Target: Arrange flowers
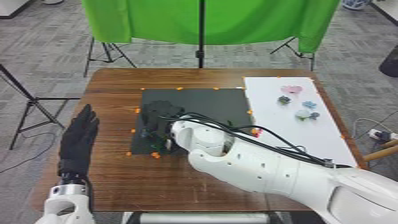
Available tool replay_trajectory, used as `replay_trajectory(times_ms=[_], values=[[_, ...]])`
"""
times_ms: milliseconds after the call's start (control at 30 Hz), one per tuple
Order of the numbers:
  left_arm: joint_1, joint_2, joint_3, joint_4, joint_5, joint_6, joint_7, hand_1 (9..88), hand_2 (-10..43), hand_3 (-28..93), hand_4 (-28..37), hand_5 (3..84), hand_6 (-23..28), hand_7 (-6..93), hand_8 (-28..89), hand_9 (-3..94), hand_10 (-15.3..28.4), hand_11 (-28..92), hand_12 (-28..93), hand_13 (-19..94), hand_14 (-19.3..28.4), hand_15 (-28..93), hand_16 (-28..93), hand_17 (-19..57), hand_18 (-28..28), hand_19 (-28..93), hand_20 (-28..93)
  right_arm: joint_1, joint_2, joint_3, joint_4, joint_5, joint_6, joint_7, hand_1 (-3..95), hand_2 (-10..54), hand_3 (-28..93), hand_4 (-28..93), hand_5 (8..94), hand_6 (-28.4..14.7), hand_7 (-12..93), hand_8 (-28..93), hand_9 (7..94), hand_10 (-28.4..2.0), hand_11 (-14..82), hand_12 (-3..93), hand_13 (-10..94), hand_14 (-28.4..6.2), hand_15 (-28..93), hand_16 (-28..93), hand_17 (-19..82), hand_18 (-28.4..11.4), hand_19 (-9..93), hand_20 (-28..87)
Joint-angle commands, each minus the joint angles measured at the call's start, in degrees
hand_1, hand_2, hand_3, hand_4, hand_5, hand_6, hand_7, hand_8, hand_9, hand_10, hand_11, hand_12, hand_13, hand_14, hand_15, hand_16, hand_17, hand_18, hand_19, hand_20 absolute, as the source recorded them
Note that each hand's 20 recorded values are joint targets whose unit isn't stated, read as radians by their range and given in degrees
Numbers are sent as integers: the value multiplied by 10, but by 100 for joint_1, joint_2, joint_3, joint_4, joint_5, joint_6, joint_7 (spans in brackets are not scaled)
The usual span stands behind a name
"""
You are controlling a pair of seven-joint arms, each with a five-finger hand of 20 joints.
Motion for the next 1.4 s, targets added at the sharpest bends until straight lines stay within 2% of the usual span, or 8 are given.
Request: replay_trajectory(times_ms=[33, 133, 267, 433, 533, 633, 700, 1400], values=[[134, -113, -18, -2, 26, -55, -66, 177, 67, 632, -283, 354, 23, -6, -9, 282, 89, 18, 197, 214, 122, 40, 82, 21, 108, 7, 188, 0, 313, 415, -405, -87, -107, -8, 417, -95, 808, -212, 665, 25, 185, -101, 829, -89, 151, 408, 916, -25, 553, 349, 676, -92, 932, 515], [185, -150, -45, -23, 28, -59, -82, 178, 59, 629, -283, 372, 23, 1, -9, 310, 94, 28, 197, 234, 127, 47, 82, 24, 110, 8, 188, -66, 776, 817, -984, -124, 115, 76, 388, -95, 860, -255, 663, 25, 181, -100, 827, -92, 177, 383, 920, -25, 550, 347, 674, -93, 932, 513], [264, -169, -83, -47, 17, -34, -91, 180, 51, 623, -283, 389, 25, 38, -23, 344, 101, 39, 187, 260, 132, 57, 77, 29, 114, 9, 189, -249, 1774, 1519, -1881, -142, 358, 307, 413, -95, 787, -276, 674, 21, 173, -93, 824, -102, 197, 364, 918, -28, 541, 357, 660, -101, 932, 511], [364, -214, -128, -93, 27, -2, -141, 184, 42, 628, -283, 400, 27, 74, -47, 353, 107, 72, 171, 264, 134, 76, 67, 29, 115, 13, 188, -1006, 2797, 2981, -2563, -166, -816, 971, 392, -95, 687, -191, 650, 3, 135, -76, 760, -143, 217, 258, 878, -49, 546, 356, 621, -117, 932, 514], [393, -225, -152, -113, 48, 8, -148, 183, 38, 633, -283, 403, 29, 79, -49, 354, 108, 76, 165, 263, 136, 81, 65, 29, 115, 14, 187, -1344, 3099, 3533, -2402, -56, -1235, 1343, 374, -95, 635, -152, 613, -10, 109, -66, 718, -163, 186, 250, 848, -64, 544, 349, 593, -130, 932, 503], [409, -222, -168, -126, 46, 11, -156, 182, 36, 637, -283, 405, 32, 82, -50, 354, 109, 81, 163, 263, 137, 88, 64, 28, 116, 16, 187, -1486, 3246, 3841, -2147, 34, -2320, 1860, 345, -95, 611, -137, 592, -9, 88, -64, 702, -179, 160, 241, 839, -74, 543, 343, 584, -135, 932, 491], [398, -215, -171, -127, 47, -5, -168, 184, 36, 636, -283, 406, 32, 83, -51, 355, 109, 83, 161, 263, 137, 90, 61, 28, 116, 17, 187, -1627, 3309, 3976, -1940, 228, -2649, 2053, 346, -95, 602, -130, 587, -1, 80, -66, 699, -187, 141, 233, 841, -73, 541, 337, 584, -134, 932, 485], [396, -227, -185, -145, 118, -125, -341, 186, 30, 642, -283, 407, 32, 87, -54, 355, 110, 92, 153, 265, 138, 103, 53, 27, 117, 21, 184, -3067, 3475, 4417, -1605, -591, -1926, 2329, 410, -95, 605, -127, 601, 3, 97, -69, 745, -163, 171, 234, 885, -50, 520, 337, 623, -103, 932, 448]])
